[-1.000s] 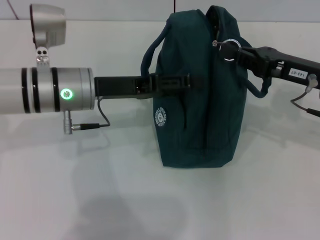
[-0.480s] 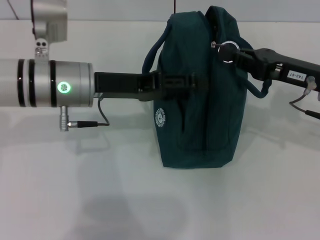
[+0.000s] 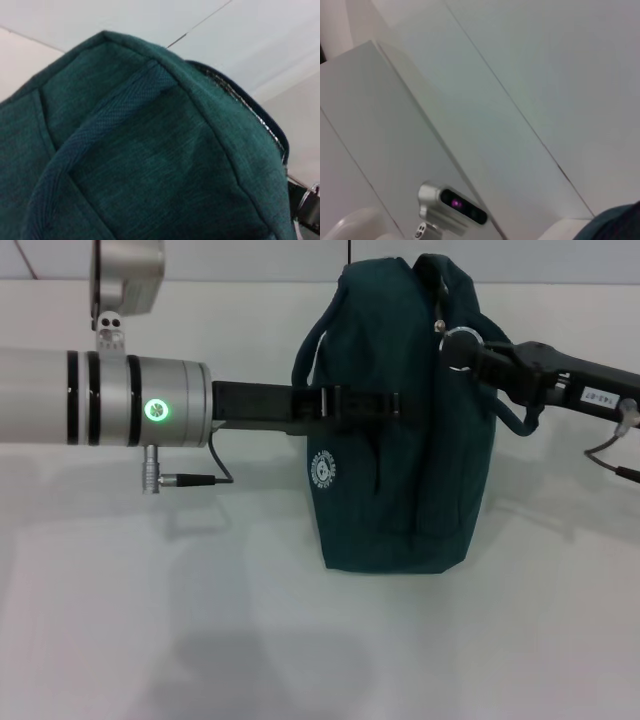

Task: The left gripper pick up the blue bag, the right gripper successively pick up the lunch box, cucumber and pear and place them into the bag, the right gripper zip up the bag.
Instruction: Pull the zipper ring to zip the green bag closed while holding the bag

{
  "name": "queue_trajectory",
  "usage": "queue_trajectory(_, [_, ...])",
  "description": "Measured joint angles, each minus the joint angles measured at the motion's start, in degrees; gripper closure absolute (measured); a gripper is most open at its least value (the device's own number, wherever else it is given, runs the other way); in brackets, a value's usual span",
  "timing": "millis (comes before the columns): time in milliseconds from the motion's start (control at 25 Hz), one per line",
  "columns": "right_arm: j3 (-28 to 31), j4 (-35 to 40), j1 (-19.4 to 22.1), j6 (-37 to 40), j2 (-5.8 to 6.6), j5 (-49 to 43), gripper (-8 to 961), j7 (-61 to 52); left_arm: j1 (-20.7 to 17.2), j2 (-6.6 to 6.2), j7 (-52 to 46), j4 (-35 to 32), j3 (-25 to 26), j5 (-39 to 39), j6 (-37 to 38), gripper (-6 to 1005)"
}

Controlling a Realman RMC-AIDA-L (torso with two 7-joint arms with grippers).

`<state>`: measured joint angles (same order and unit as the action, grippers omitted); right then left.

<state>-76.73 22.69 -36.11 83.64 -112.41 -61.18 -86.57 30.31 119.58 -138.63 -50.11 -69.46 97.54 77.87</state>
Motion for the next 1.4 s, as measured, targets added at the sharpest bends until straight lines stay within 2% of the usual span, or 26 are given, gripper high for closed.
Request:
queue_trajectory(120, [0.0,0.17,0.36,0.03,0.11,0.06,949,-0.17,-1.0,-0.05,3.4,-0.69,0.38,-0.86,-0.04,227])
queue_trajectory(360, [0.0,0.11,0.71,0.04,0.23,0.28,949,-0.61,-2.7,-0.05,9.88,-0.64,2.09,-2.66,-0.07,456])
queue_trajectory(680, [0.06,0.16,0.93,0.28,0.56,0.3,949,-1.77,-3.97,-0.04,16.23,0.62,2.53,-3.06,0.43,701])
queue_trajectory(880, [2.68,-0.1,0.99,0.8,0.6,0.31,949,-2.84,-3.56,-0.05,20.45,3.15,2.24,-2.92,1.61,805])
queue_trajectory(1080, [5.11,-0.23,0.99,1.64,0.1,0.42,949,-3.4,-3.31,0.01,23.01,3.61,2.18,-2.91,4.03,845])
queue_trajectory(1320, [6.2,-0.41,0.64,1.09,0.08,0.45,949,-4.28,-3.24,-0.01,25.16,3.66,2.15,-3.21,7.39,951])
queue_trajectory(1400, [6.48,-0.41,0.72,1.06,0.06,0.45,949,-4.29,-3.24,-0.1,25.9,3.67,2.16,-3.24,8.93,950])
